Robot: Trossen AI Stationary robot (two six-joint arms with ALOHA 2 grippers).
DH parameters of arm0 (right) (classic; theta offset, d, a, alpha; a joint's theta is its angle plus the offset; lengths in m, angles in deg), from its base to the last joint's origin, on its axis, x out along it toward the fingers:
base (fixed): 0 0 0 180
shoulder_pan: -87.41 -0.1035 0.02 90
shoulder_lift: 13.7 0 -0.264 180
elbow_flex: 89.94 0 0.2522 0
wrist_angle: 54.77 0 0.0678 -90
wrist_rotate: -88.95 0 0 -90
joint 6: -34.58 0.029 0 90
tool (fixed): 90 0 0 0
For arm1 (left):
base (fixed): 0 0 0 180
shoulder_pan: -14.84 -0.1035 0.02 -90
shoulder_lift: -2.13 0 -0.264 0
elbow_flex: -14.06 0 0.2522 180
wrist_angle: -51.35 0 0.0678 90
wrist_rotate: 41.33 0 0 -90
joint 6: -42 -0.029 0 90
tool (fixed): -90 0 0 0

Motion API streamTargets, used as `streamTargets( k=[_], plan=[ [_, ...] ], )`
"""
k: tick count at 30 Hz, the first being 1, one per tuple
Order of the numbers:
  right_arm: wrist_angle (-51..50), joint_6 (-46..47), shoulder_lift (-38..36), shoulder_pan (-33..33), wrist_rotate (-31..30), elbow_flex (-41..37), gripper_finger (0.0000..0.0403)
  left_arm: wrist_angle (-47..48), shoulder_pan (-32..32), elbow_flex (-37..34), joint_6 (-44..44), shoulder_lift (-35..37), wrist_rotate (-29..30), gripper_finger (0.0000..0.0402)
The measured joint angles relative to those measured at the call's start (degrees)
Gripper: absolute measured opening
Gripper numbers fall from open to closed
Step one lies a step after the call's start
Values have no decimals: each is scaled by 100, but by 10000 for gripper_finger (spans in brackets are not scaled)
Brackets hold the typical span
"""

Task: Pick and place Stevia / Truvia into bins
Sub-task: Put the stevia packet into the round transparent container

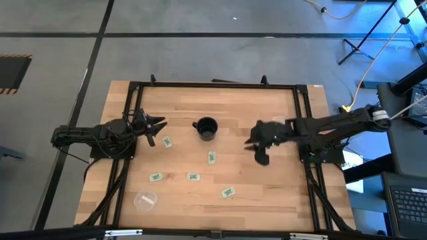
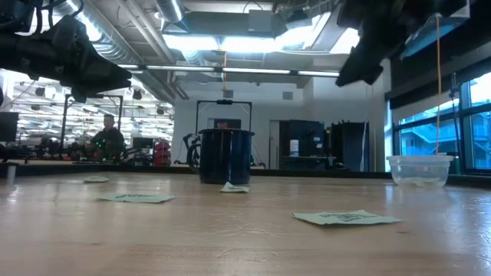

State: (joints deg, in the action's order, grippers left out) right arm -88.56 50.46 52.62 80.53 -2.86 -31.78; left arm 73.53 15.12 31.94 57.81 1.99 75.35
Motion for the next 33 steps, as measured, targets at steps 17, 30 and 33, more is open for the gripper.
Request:
streamTargets(
  k=[17, 30, 33],
  plan=[
    [1923, -292, 2689, -1836, -420, 164, 122, 1, 0, 0, 8, 0, 0, 130],
    [1232, -559, 4149, -2120, -417, 1352, 122, 3, -2, 0, 2, 0, -141, 130],
    [1243, -552, 4200, -2118, -422, 1351, 122, 7, -1, 0, -2, -1, -237, 130]
  ],
)
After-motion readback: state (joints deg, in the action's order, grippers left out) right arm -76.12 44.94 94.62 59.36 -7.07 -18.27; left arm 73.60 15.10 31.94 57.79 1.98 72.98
